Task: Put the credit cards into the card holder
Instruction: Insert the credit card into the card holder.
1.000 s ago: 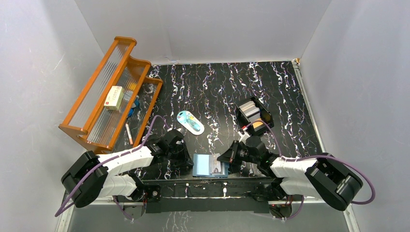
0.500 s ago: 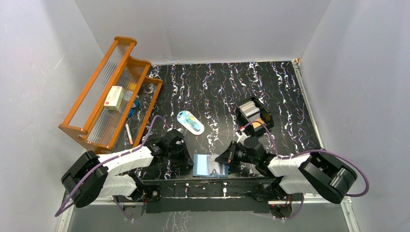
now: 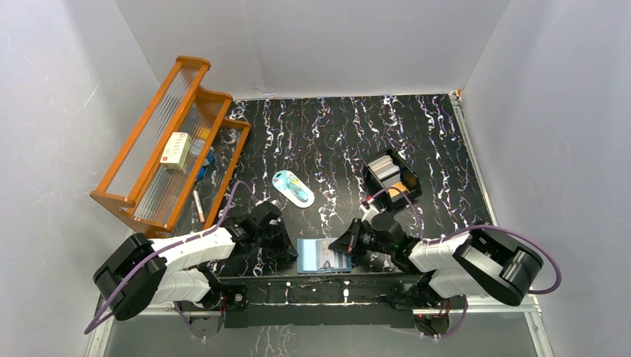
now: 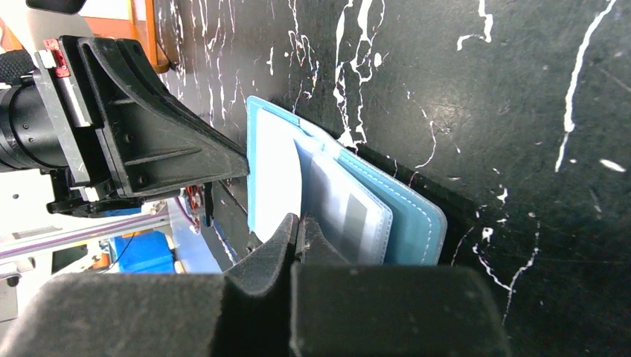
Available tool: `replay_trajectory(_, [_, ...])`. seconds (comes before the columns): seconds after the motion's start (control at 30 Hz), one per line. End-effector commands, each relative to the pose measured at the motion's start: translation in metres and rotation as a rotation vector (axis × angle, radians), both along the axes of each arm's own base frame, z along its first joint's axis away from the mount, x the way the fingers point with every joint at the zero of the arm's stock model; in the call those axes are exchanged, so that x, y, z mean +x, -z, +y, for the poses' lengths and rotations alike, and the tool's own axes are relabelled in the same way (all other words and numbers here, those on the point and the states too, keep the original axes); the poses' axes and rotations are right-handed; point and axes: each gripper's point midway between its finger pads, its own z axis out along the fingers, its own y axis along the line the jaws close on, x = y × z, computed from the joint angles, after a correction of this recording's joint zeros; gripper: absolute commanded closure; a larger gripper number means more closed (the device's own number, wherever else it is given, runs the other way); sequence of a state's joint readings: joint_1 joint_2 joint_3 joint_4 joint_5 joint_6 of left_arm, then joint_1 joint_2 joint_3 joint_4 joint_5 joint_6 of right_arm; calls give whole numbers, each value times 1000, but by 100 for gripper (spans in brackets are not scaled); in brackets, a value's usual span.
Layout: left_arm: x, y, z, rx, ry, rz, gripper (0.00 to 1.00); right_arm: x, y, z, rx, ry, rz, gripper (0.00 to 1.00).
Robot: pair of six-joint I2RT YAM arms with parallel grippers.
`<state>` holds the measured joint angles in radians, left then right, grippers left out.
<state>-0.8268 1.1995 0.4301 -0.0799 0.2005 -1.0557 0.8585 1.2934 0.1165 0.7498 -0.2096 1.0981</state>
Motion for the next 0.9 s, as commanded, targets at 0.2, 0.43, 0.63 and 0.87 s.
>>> replay_trajectory(0.2, [-5, -4, -5, -46, -5, 15, 100, 1, -1, 18, -40, -5, -24, 88])
replay_trajectory(0.43, [-5, -5, -5, -46, -6, 11, 100, 9, 6, 3, -224, 57, 8, 69])
replay_trajectory(0.63, [-5, -3, -4, -42, -13, 13, 100, 15, -9, -14, -317, 114, 5, 52])
replay_trajectory(0.87, [-5, -3, -5, -40, -11, 17, 100, 4, -6, -6, -336, 66, 43, 50])
